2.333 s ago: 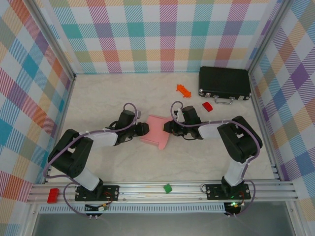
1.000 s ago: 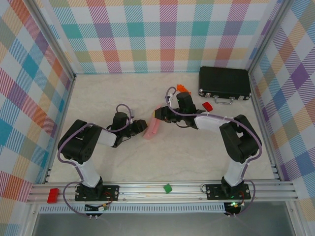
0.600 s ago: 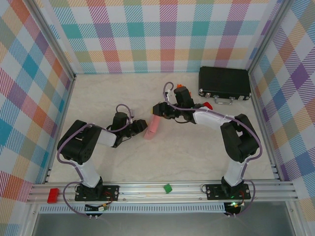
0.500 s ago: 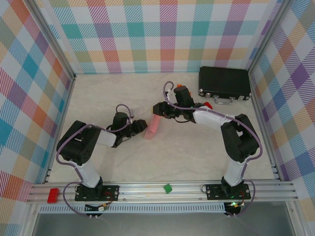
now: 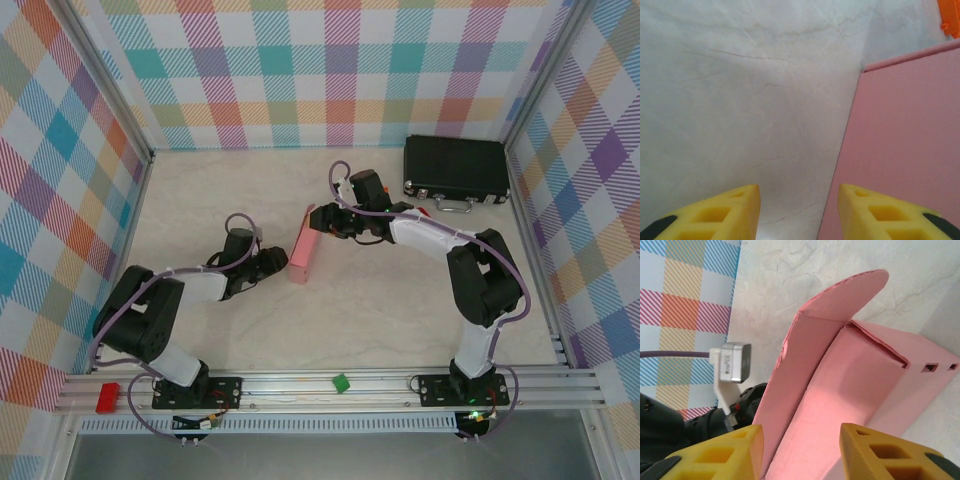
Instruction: Fold the paper box
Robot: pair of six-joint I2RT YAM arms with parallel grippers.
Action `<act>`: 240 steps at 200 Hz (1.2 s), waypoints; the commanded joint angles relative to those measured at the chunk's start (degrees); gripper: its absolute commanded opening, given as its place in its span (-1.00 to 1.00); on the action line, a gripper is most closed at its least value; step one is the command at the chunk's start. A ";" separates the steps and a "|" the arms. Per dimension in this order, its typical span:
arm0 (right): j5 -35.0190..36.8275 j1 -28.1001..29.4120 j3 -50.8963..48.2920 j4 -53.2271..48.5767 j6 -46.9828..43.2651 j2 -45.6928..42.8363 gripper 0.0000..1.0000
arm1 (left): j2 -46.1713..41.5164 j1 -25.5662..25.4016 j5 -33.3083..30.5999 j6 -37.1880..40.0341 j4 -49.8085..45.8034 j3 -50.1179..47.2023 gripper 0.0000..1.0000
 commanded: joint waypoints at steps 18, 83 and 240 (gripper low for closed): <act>3.09 0.13 3.76 -5.19 -3.93 -3.20 0.03 | -9.39 0.54 -7.63 6.20 -13.80 4.57 0.03; 9.55 -3.01 -3.01 -8.75 -6.91 -11.10 0.15 | -15.85 -2.48 -7.33 18.72 -27.00 14.68 0.62; -7.93 -0.86 -9.08 11.06 3.96 0.97 0.22 | -12.62 -5.15 -3.04 21.58 -27.12 19.08 0.69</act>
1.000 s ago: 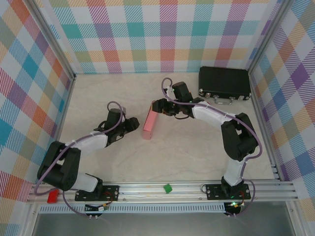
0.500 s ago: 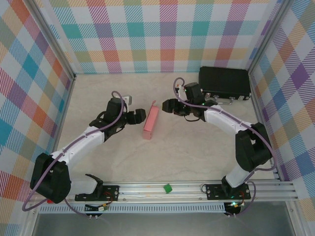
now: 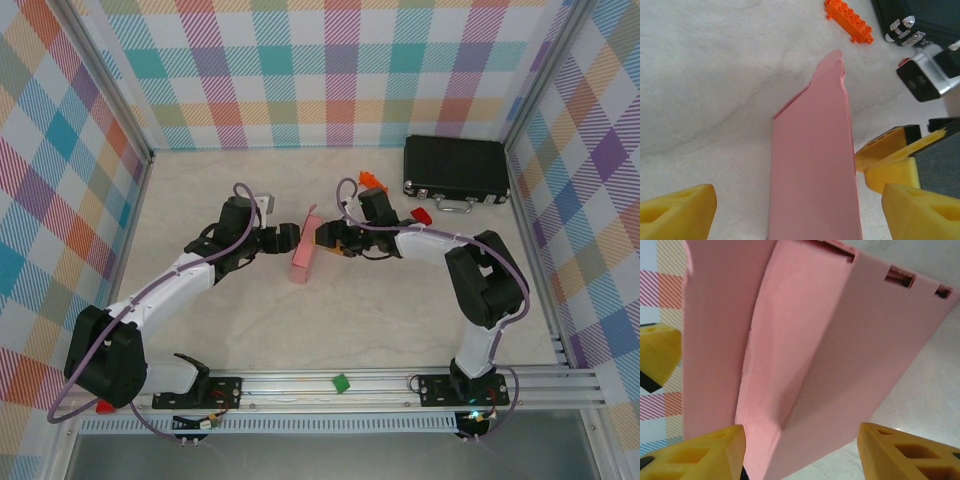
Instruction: Fold the paper box
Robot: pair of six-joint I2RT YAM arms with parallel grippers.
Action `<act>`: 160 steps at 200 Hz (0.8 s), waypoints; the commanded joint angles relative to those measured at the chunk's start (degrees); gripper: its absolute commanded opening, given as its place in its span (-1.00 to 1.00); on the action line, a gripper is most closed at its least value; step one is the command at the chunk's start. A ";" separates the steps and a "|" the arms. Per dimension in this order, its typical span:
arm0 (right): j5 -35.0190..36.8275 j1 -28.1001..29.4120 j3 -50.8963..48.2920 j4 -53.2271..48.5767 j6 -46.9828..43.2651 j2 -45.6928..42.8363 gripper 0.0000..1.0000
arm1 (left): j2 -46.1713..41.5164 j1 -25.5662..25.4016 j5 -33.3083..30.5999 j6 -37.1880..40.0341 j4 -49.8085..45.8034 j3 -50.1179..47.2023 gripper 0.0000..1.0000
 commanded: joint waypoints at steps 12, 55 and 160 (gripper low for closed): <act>-1.10 0.48 2.27 2.24 1.67 2.34 0.21 | 1.05 -0.18 2.14 1.31 -1.07 1.18 0.69; 0.75 0.53 3.14 0.50 2.14 4.58 0.13 | 2.46 -0.25 4.53 1.82 -1.84 1.77 0.67; 4.30 0.88 3.88 -3.38 2.12 3.90 0.03 | 7.55 -2.80 2.62 6.31 -8.50 7.50 0.68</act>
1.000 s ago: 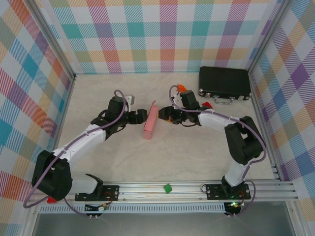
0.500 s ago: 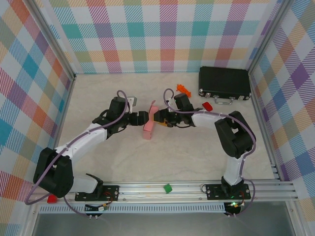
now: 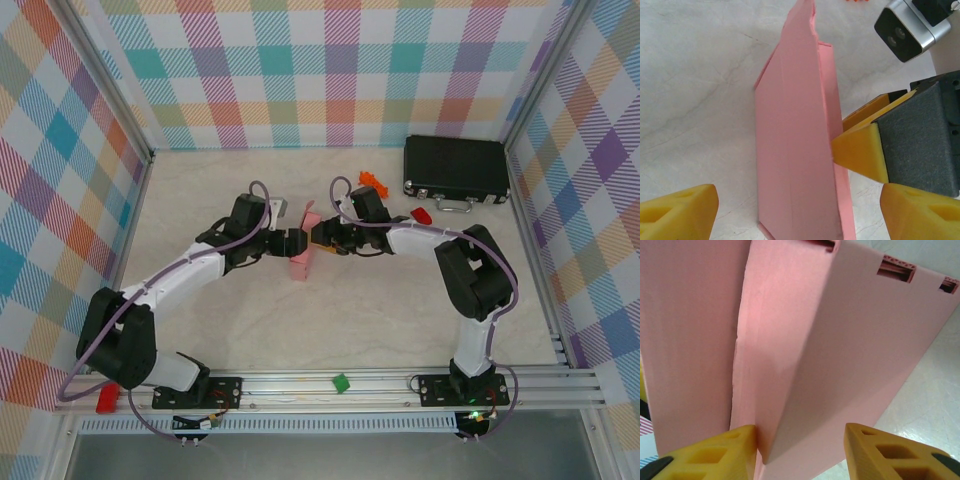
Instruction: Fold the paper box
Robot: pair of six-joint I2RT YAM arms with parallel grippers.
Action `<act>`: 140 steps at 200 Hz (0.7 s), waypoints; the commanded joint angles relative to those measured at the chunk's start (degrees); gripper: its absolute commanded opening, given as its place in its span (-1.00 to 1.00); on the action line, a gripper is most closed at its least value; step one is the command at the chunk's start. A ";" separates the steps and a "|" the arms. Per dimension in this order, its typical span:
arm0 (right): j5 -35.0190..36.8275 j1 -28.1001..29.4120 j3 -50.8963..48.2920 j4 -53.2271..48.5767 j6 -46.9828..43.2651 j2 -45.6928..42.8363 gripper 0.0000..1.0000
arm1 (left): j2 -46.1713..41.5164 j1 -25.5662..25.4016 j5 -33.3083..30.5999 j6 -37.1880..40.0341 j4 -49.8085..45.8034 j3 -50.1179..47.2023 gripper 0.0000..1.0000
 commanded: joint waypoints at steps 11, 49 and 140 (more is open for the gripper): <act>1.99 0.18 -0.12 -1.99 -0.63 -1.26 0.12 | 1.74 -1.24 -1.69 2.85 -4.56 4.08 0.69; 4.77 0.01 3.24 -7.59 -3.42 -4.45 0.25 | 3.45 -2.27 -4.38 3.86 -6.87 7.30 0.72; 14.08 -6.22 -4.08 -14.72 -6.99 -15.76 0.31 | 11.36 -5.77 -9.40 5.73 -14.41 15.60 0.74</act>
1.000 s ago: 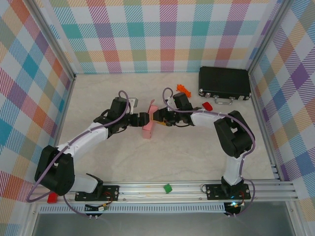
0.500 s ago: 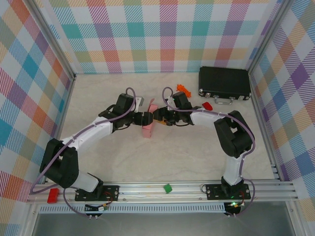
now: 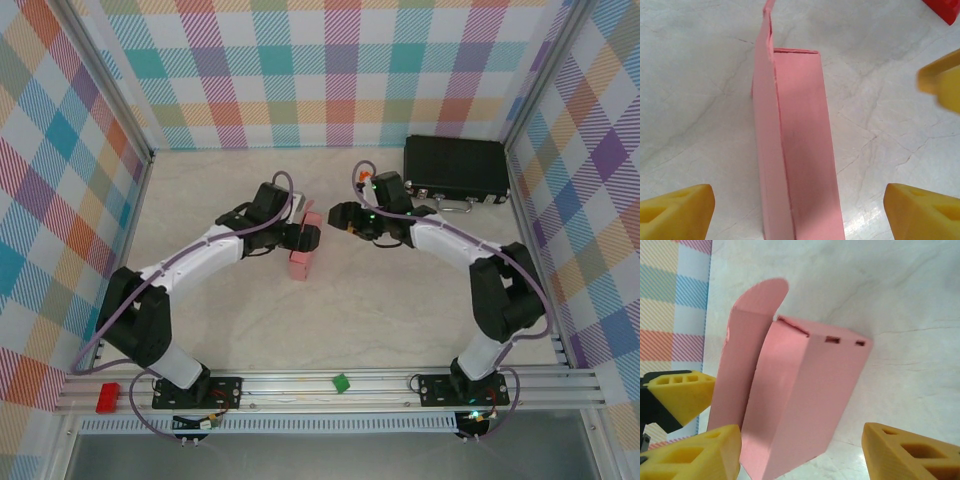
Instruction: Fold the paper box
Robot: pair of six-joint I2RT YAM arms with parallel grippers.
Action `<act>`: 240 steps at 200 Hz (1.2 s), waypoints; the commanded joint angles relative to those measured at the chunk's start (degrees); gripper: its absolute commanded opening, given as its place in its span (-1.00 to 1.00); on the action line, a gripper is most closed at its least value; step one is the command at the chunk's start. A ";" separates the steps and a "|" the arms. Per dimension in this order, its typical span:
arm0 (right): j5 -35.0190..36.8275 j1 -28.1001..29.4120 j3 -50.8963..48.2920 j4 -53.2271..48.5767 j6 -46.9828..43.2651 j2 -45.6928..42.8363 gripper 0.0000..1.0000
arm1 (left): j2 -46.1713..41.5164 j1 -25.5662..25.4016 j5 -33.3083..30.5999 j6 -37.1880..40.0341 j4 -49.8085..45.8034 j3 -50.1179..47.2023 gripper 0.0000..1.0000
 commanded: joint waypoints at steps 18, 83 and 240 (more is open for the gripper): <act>2.71 -2.85 -6.09 -3.84 -2.53 -4.89 0.32 | 4.20 -1.75 -3.20 2.06 -5.15 4.69 0.74; 1.88 -6.19 -12.57 -3.12 -2.80 -8.62 0.32 | 10.18 -5.32 -11.75 5.85 -8.05 8.99 0.68; 1.41 -12.60 -18.14 -6.30 -5.82 -15.10 0.33 | 14.84 -5.79 2.69 35.20 -13.39 12.72 0.05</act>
